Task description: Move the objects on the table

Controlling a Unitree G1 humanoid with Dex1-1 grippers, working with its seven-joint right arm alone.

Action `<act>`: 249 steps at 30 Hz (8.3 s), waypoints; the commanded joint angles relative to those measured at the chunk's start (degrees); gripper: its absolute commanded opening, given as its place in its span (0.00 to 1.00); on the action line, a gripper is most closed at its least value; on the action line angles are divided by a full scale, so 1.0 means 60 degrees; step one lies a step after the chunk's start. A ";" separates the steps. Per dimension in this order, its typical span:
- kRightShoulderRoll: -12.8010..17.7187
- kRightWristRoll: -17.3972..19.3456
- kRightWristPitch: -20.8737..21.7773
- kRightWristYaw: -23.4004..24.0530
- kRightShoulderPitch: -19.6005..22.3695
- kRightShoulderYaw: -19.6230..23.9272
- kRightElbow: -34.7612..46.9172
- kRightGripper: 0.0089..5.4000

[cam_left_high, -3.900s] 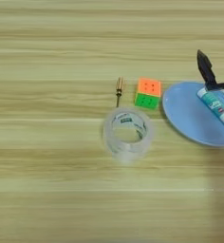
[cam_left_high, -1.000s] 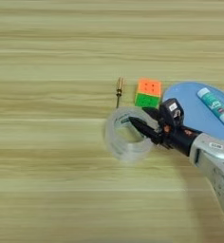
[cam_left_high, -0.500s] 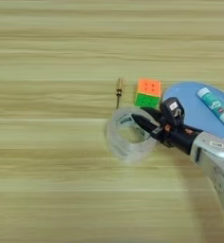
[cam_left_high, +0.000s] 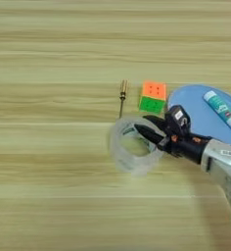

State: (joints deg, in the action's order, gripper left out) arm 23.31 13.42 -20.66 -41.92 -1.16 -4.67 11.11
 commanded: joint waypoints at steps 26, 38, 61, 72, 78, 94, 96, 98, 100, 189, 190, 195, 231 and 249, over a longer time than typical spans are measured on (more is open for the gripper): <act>0.0258 0.0533 0.0367 -0.1205 -0.0861 -0.1493 0.1781 0.50; -0.0351 0.1476 0.1081 -0.0904 -0.0371 -0.0172 0.1966 0.80; -0.1290 0.0543 0.2261 0.1996 0.1678 0.1614 0.0084 0.99; -0.1273 -0.0731 0.2605 0.2960 0.2579 0.1551 -0.1937 0.99; -0.1400 -0.0897 0.2755 0.2903 0.3125 0.1379 -0.2965 0.99; -0.1664 -0.1172 0.3011 0.3504 0.4477 0.1421 -0.5574 0.99; -0.1651 -0.1260 0.3045 0.3597 0.4540 0.1390 -0.5751 0.99; -0.1639 -0.1329 0.3023 0.3649 0.4591 0.1385 -0.5897 0.99; -0.1642 -0.1336 0.3017 0.3637 0.4618 0.1390 -0.5964 0.99; 0.0491 -0.0579 0.1590 -0.0428 -0.0263 0.0324 -0.0319 0.98; 0.0498 -0.0570 0.1584 -0.0431 -0.0279 0.0331 -0.0290 0.99; 0.0441 -0.0414 0.1559 -0.0383 -0.0238 0.0461 -0.0118 0.99; 0.0806 0.1211 0.1466 0.0940 0.1827 0.3311 -0.0631 0.99; 0.1736 -0.0659 0.1723 0.1864 0.2597 0.3510 -0.3975 0.99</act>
State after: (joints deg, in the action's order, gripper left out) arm 30.65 10.32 -12.57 -31.88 10.12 15.61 -11.90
